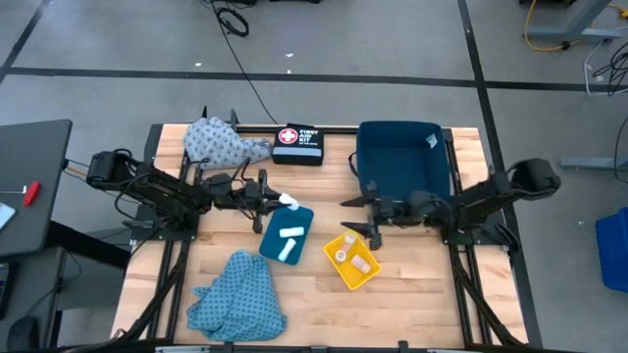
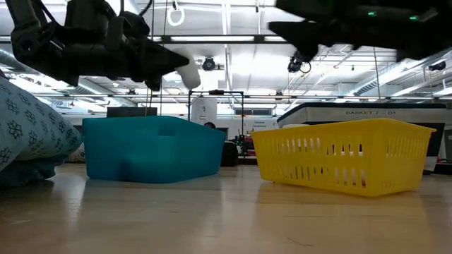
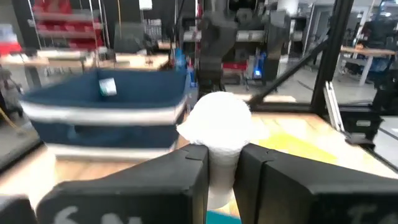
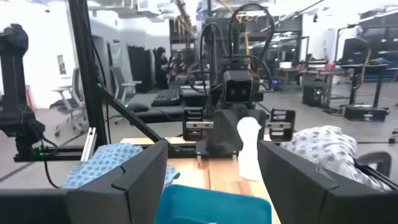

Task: Pick & place medical supplies in basket/bin
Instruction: Put the rolled gauze into the blue bin

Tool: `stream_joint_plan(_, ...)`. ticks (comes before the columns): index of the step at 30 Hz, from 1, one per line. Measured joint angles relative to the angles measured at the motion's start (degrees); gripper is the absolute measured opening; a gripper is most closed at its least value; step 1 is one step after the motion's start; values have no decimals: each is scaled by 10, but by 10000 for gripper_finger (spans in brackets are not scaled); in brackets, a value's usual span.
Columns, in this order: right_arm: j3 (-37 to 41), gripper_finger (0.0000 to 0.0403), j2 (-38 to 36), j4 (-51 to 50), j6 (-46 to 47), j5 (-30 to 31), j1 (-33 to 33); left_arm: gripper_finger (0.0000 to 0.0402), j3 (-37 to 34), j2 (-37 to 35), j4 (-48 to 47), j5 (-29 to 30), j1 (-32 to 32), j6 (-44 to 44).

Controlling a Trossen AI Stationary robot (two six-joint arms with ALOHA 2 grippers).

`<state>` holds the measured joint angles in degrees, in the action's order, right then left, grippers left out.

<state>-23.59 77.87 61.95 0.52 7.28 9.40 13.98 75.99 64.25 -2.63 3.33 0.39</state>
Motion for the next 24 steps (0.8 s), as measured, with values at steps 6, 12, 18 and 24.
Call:
stream_joint_plan(6,57,258,-45,16,1,84,56,42,0,-2,-67,-31,0,-52)
stream_joint_plan(12,66,258,-48,10,-4,108,75,42,0,-3,-155,-51,-13,-83)
stream_joint_plan(18,66,258,-48,-4,-9,109,75,42,23,-3,-263,-51,-45,-88)
stream_joint_plan(24,66,258,-48,-11,-14,109,75,42,90,-3,-419,-20,-75,-64)
